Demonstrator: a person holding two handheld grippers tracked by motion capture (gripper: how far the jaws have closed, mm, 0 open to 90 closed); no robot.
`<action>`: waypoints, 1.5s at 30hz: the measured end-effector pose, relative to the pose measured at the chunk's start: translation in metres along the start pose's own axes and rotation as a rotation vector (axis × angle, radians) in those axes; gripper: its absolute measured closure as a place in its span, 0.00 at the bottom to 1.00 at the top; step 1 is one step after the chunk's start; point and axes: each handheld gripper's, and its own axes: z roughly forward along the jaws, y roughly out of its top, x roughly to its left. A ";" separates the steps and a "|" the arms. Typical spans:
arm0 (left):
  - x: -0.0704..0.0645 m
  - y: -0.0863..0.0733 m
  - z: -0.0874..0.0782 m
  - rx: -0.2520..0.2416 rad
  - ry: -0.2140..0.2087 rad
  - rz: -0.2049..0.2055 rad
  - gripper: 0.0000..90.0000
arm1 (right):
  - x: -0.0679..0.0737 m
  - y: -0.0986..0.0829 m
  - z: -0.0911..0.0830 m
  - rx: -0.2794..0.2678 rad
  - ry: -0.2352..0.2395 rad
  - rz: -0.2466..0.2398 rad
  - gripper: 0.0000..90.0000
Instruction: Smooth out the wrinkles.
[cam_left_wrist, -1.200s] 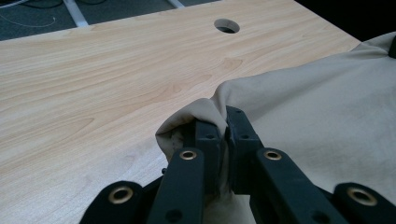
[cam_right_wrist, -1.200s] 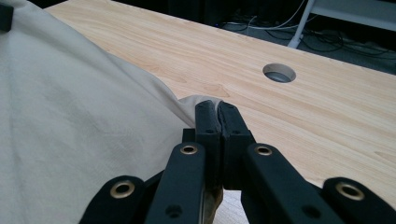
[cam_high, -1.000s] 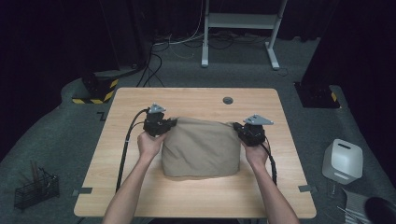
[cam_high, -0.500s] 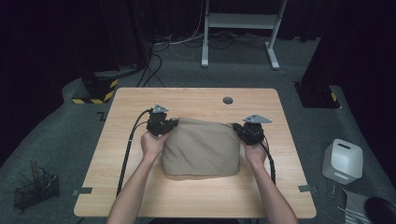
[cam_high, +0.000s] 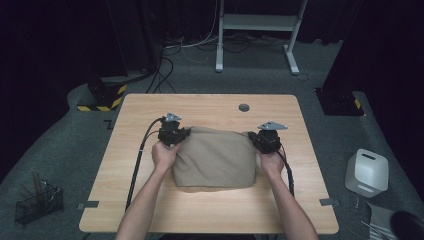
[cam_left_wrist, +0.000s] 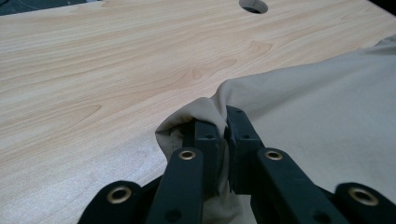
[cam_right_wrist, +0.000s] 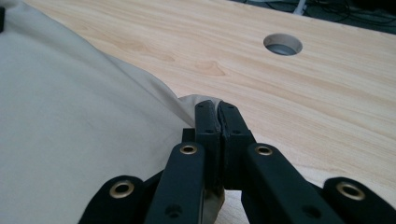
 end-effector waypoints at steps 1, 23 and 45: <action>0.000 -0.001 0.001 0.005 0.001 0.000 0.94 | 0.000 -0.001 0.002 0.006 -0.002 -0.006 0.98; -0.002 -0.023 0.015 0.059 -0.009 -0.001 0.94 | 0.002 -0.022 0.023 0.118 -0.017 -0.048 0.97; -0.002 -0.027 0.016 0.052 0.013 0.002 0.89 | -0.004 -0.032 0.031 0.134 -0.033 -0.017 0.93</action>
